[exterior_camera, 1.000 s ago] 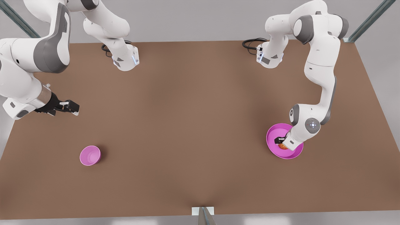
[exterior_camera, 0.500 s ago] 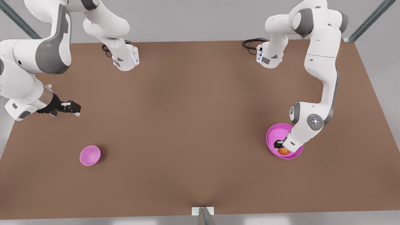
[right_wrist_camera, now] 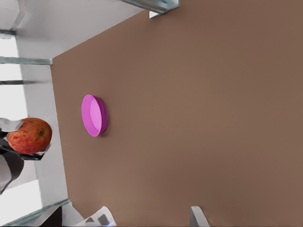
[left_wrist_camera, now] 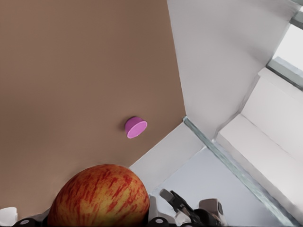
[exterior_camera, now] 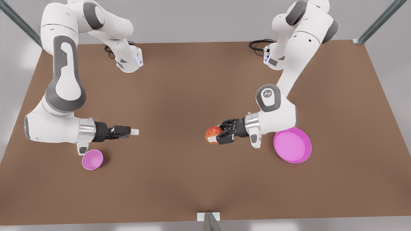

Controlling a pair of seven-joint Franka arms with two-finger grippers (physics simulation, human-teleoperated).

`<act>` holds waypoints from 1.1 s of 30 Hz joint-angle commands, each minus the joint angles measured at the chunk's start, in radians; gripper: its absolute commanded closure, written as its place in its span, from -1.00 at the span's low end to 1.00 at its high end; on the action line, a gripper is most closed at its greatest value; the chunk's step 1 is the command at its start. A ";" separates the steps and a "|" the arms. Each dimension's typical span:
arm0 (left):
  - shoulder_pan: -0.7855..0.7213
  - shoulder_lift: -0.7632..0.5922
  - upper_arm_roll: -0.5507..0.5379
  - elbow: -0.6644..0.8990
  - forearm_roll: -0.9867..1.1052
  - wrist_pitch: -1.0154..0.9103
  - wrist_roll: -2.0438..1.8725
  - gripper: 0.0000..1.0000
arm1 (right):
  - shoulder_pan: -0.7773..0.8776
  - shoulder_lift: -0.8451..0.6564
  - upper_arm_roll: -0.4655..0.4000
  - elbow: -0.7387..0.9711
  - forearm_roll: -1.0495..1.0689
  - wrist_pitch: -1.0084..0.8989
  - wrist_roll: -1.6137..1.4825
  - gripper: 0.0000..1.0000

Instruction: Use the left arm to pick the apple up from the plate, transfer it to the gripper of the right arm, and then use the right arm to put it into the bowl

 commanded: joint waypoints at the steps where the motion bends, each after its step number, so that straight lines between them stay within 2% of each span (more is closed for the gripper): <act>1: -0.047 0.015 -0.002 0.004 -0.208 0.182 -0.776 -0.47 | 0.002 0.030 0.038 0.000 0.217 0.141 -0.017 -1.00; 3: -0.047 0.032 -0.004 0.004 -0.274 0.182 -0.776 -0.43 | 0.012 0.073 0.088 -0.023 0.275 0.198 -0.105 -1.00; 5: -0.133 0.050 -0.002 0.006 -0.314 0.320 -0.777 -0.43 | 0.012 0.154 0.097 -0.056 0.451 0.198 -0.356 -1.00; 6: -0.136 0.066 -0.005 0.006 -0.319 0.328 -0.779 -0.43 | 0.011 0.193 0.119 -0.056 0.496 0.197 -0.455 -1.00; 9: -0.149 0.096 -0.004 0.049 -0.348 0.336 -0.777 -0.38 | 0.029 0.226 0.139 -0.056 0.613 0.193 -0.549 -1.00; 13: -0.153 0.103 -0.004 0.049 -0.351 0.337 -0.777 -0.39 | 0.017 0.208 0.143 -0.159 0.602 0.175 -0.804 -1.00; 19: -0.189 0.162 -0.004 0.095 -0.353 0.350 -0.774 -0.39 | 0.040 0.213 0.148 -0.156 0.565 0.215 -0.928 -1.00; 25: -0.214 0.195 -0.004 0.124 -0.353 0.382 -0.774 -0.39 | 0.084 0.216 0.148 -0.164 0.758 0.272 -0.922 -1.00; 33: -0.214 0.193 -0.004 0.124 -0.351 0.382 -0.776 -0.38 | 0.086 0.233 0.163 -0.196 0.763 0.275 -0.937 -1.00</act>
